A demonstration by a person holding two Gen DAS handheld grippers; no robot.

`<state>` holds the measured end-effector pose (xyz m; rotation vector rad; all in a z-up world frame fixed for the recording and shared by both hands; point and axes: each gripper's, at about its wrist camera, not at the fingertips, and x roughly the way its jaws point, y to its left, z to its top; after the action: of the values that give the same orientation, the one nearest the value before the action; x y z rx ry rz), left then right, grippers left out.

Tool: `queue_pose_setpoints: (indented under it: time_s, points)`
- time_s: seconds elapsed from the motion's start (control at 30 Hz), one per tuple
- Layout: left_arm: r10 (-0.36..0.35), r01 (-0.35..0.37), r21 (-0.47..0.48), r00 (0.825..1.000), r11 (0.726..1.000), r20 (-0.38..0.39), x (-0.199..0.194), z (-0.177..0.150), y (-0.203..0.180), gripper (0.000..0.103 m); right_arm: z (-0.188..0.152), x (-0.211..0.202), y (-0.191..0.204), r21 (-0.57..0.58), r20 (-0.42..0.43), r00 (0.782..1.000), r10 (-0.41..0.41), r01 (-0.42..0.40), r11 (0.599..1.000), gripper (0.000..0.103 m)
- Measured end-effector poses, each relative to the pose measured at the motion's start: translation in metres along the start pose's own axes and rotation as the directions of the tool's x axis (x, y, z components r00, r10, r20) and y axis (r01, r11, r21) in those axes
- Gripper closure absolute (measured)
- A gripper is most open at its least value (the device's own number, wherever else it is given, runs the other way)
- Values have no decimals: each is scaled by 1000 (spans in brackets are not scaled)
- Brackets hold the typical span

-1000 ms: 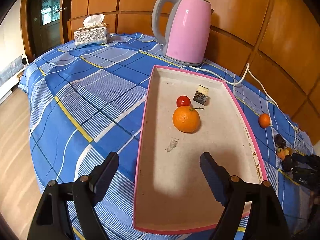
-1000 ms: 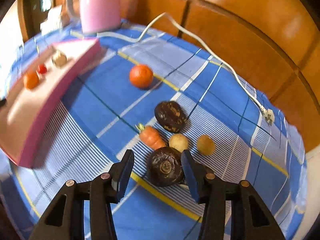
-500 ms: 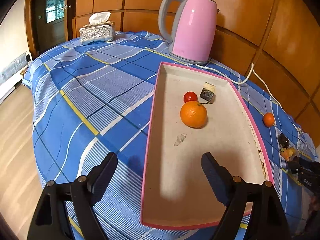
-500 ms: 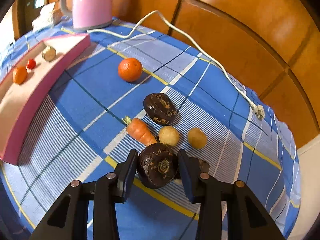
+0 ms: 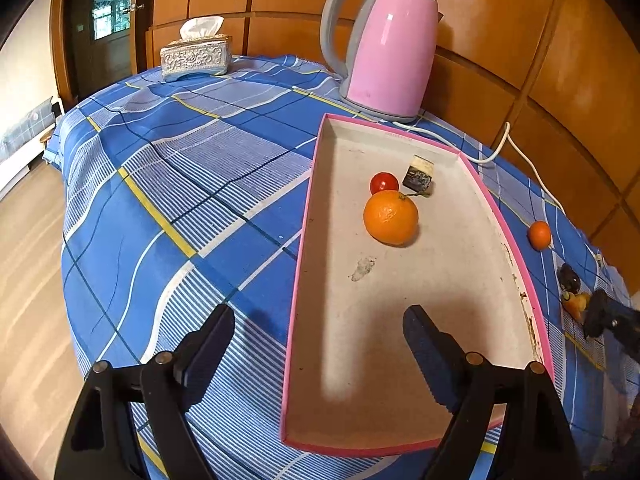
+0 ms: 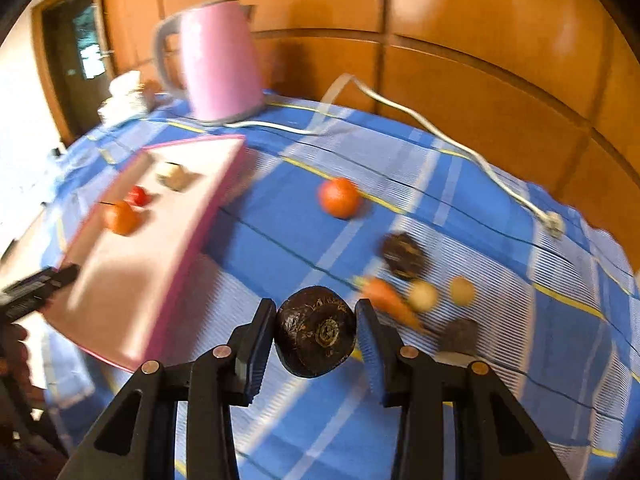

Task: Organize fruits
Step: 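Carry the dark round vegetable into the tray and release it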

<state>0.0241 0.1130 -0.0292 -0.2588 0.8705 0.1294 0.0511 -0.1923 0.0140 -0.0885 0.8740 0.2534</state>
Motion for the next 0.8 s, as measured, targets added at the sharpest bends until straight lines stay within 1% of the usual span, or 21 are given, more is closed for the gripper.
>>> queue_pose_setpoints:
  time_s: [0.07,0.1,0.2,0.3,0.43,0.53,0.57,0.7,0.8]
  points:
    - [0,0,-1,1000,1000,-3,1,0,1,16,8,4,15,-10,-1,998,55,-55,998,62]
    - [-1,1,-1,1000,1000,-5,1,0,1,16,14,8,24,-12,-4,996,93,-93,996,62]
    - [-1,1,0,1000,1000,-7,2,-1,1,16,27,19,44,-10,-18,985,170,-170,985,62]
    - [-2,2,1,1000,1000,-8,2,-2,1,16,38,34,61,5,-37,975,217,-217,976,62]
    - [-3,3,4,1000,1000,-12,3,-2,1,16,53,49,76,41,-40,965,258,-257,966,61]
    - [-2,2,0,1000,1000,-16,4,-2,2,16,59,55,81,68,-35,963,266,-263,962,60]
    - [-3,3,-1,1000,1000,-16,4,-2,2,16,59,55,81,74,-30,963,268,-266,961,58]
    - [-4,4,-4,1000,1000,-14,4,-2,2,16,54,48,75,77,-18,971,237,-235,969,56]
    - [-4,4,0,1000,1000,-9,2,-1,1,16,46,40,64,92,-6,977,213,-211,973,56]
